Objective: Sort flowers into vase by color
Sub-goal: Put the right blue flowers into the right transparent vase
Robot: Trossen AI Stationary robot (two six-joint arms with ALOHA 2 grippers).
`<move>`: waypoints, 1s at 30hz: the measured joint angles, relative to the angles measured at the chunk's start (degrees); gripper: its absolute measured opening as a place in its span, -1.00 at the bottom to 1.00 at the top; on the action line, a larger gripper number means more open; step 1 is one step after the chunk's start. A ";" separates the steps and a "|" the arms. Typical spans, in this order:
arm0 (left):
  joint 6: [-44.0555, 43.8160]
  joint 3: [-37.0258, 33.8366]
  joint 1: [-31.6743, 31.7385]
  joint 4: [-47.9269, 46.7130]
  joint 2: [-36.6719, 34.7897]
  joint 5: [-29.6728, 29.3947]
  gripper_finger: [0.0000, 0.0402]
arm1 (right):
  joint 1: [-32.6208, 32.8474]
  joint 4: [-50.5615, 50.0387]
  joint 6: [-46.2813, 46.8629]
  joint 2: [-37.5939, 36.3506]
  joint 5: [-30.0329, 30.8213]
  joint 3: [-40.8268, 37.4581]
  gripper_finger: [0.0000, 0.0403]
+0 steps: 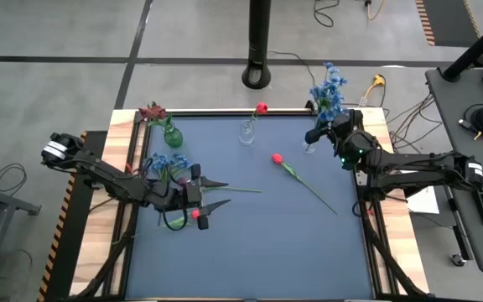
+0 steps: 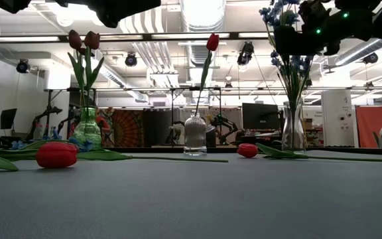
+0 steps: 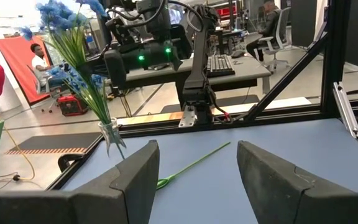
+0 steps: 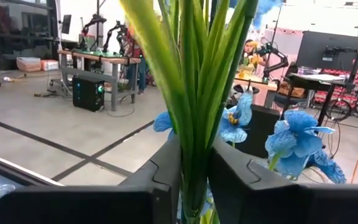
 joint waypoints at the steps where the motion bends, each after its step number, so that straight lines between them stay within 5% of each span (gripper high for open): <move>1: -0.01 0.00 0.00 -0.01 0.00 0.00 -0.01 | 0.00 0.00 0.03 0.18 0.02 0.00 -0.66; 12: -0.04 0.00 0.00 -0.53 0.02 -0.03 -0.01 | 0.02 -0.88 1.45 0.37 2.85 0.00 -0.38; 30: -0.23 0.00 0.00 -0.86 0.04 -1.51 -0.01 | 0.45 -16.56 11.57 -1.54 2.59 1.81 0.09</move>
